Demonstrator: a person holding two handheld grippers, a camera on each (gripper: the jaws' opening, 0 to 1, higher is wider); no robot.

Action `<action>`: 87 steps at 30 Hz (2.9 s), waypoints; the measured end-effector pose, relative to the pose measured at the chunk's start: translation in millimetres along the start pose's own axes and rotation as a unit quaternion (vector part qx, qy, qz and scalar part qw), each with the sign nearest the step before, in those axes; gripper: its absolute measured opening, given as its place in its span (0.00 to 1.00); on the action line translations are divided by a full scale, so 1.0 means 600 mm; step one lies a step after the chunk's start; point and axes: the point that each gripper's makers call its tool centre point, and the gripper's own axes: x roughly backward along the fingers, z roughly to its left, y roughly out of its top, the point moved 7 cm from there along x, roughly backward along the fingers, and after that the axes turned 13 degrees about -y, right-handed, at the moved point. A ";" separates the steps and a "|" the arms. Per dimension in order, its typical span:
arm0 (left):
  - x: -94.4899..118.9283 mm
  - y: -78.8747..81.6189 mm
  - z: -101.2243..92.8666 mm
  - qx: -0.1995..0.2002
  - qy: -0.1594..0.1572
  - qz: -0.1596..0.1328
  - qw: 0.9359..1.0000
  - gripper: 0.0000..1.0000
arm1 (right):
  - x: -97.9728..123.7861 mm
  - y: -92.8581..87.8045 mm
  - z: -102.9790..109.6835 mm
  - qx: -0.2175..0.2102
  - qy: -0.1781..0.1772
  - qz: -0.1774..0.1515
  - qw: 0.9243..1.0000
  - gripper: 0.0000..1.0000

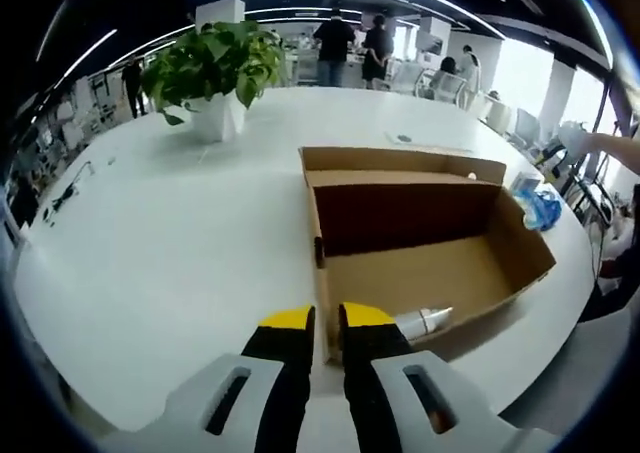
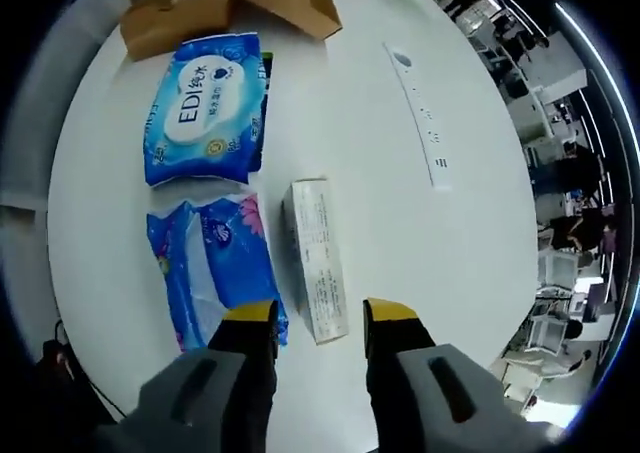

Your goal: Operate the shoe box by opening the lid, removing the specified soft item, and placing it in the target area until the item is outside and the box remains undamaged.

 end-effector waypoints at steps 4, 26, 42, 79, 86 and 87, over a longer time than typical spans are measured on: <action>0.000 0.011 -0.005 -0.025 -0.015 0.015 0.999 0.18 | 0.023 0.009 0.010 -0.050 -0.004 -0.023 0.998 0.41; -0.030 0.087 -0.048 -0.186 -0.134 0.102 0.968 0.36 | 0.113 0.034 0.097 -0.236 -0.028 -0.098 0.966 0.73; -0.074 0.103 -0.061 -0.254 -0.191 0.174 0.932 0.44 | 0.163 0.070 0.191 -0.331 -0.051 -0.140 0.932 0.93; -0.160 0.099 -0.078 -0.399 -0.285 0.348 0.799 0.51 | 0.279 0.112 0.330 -0.441 -0.101 -0.187 0.872 0.96; -0.172 0.078 -0.082 -0.412 -0.306 0.389 0.765 0.52 | 0.289 0.121 0.345 -0.452 -0.102 -0.190 0.865 0.96; -0.175 0.074 -0.084 -0.413 -0.310 0.393 0.761 0.53 | 0.290 0.122 0.346 -0.453 -0.103 -0.190 0.865 0.96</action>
